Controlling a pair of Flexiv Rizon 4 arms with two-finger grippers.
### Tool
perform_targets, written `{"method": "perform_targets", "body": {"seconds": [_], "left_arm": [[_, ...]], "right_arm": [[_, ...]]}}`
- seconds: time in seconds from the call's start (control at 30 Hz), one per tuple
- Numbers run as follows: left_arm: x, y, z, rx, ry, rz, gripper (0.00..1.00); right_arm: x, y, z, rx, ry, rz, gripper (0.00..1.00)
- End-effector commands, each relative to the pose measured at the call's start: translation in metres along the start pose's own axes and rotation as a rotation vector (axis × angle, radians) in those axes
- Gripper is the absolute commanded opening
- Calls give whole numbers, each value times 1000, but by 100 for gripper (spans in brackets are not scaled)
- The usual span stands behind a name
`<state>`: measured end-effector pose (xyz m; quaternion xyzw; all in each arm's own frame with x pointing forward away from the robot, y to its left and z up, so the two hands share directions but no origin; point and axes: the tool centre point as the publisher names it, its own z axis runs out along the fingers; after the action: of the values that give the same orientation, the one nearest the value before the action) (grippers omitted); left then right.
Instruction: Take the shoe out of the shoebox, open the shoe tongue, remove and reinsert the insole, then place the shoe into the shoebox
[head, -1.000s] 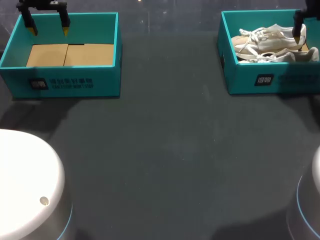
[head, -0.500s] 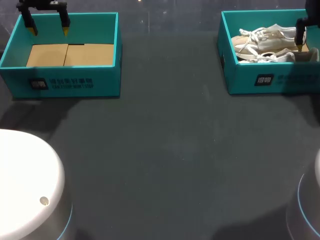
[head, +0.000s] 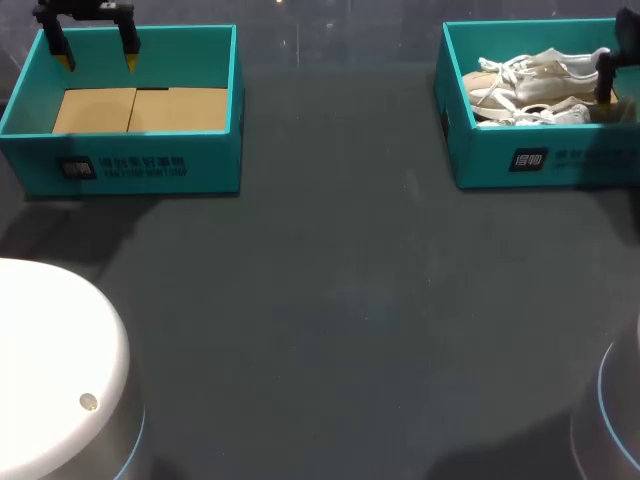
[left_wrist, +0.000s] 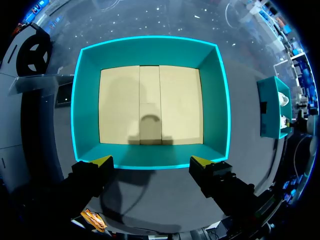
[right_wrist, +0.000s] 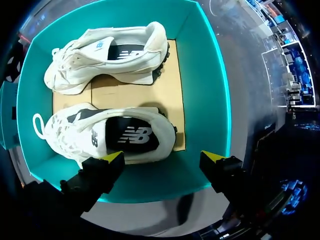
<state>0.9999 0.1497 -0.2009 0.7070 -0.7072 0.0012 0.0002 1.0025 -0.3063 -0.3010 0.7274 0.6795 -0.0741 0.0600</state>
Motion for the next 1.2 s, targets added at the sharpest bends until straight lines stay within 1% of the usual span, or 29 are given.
{"method": "perform_targets", "body": {"seconds": [0.03, 0.43, 0.6, 1.0, 1.03, 1.1, 1.13, 1.17, 1.2], "left_arm": [[0, 0, 0, -1, -1, 0, 100], [0, 0, 0, -1, -1, 0, 100], [0, 0, 0, -1, -1, 0, 100], [0, 0, 0, -1, -1, 0, 100], [0, 0, 0, -1, -1, 0, 100], [0, 0, 0, -1, -1, 0, 100], [0, 0, 0, -1, -1, 0, 100], [0, 0, 0, -1, -1, 0, 100], [0, 0, 0, -1, -1, 0, 100]], "right_arm": [[0, 7, 8, 15, -1, -5, 100], [1, 7, 28, 21, 9, -24, 100], [-2, 6, 36, 32, 37, -20, 100], [0, 8, 41, 39, 22, -39, 100], [0, 8, 41, 37, 23, -40, 94], [0, 10, 41, 36, 21, -42, 87], [0, 10, 41, 35, 21, -42, 82], [0, 11, 41, 33, 21, -43, 80], [0, 11, 41, 28, 21, -47, 73]]}}
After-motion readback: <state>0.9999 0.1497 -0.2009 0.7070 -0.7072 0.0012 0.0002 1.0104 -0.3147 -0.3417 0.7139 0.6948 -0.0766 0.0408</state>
